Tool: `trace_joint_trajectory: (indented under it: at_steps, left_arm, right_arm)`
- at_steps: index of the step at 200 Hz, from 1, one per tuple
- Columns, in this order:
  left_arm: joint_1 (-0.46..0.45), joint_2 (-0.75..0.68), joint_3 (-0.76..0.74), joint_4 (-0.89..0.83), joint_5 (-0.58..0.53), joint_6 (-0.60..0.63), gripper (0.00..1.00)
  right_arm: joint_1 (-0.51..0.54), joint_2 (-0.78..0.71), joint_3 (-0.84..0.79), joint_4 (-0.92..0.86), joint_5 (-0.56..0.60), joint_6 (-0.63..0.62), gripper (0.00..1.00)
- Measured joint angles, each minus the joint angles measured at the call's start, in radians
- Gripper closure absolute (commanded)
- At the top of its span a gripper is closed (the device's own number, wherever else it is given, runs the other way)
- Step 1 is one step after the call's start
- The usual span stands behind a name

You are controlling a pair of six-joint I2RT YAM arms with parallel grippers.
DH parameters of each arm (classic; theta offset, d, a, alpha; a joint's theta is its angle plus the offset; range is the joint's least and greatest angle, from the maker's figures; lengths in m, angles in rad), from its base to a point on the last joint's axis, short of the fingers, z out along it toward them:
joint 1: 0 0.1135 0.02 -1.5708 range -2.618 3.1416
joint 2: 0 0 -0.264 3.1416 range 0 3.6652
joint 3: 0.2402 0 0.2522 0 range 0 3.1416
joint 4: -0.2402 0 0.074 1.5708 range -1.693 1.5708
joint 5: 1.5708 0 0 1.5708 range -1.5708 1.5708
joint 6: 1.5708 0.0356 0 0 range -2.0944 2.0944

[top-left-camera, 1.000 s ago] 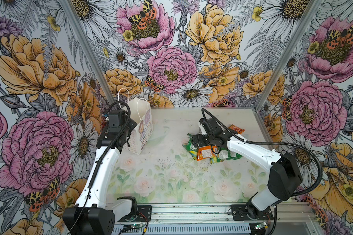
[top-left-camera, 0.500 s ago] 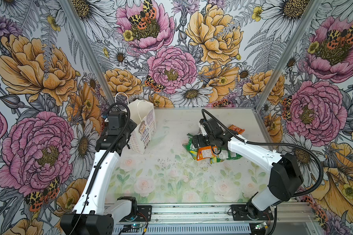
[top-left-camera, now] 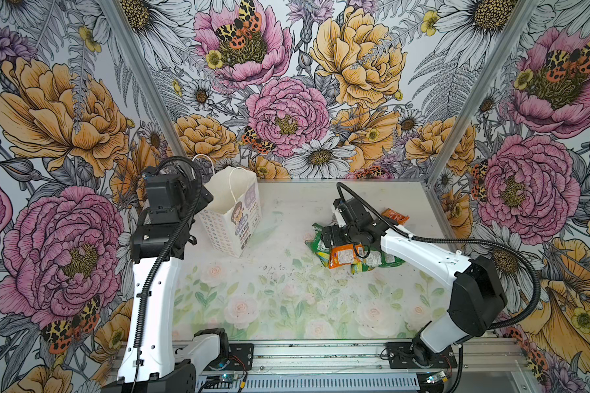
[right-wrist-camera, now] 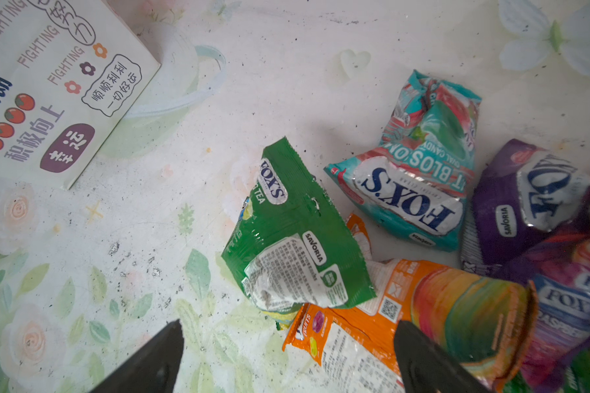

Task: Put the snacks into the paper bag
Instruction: 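Hold the bag open with the left gripper while the right hovers over snacks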

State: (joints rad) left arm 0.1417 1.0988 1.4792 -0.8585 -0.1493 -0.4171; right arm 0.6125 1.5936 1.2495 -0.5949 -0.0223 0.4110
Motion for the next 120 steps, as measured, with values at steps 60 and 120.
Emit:
trace_joint_trajectory:
  at_steps: [60,120]
  left_arm:
    - [0.117,0.107,0.066,-0.006,0.269,0.270,0.01]
    - [0.192,0.276,0.079,-0.018,0.435,0.402,0.01]
  right_arm:
    - [0.002,0.045,0.047,0.000,-0.008,0.039,0.02]
    - [0.010,0.062,0.064,0.001,-0.009,0.076,0.02]
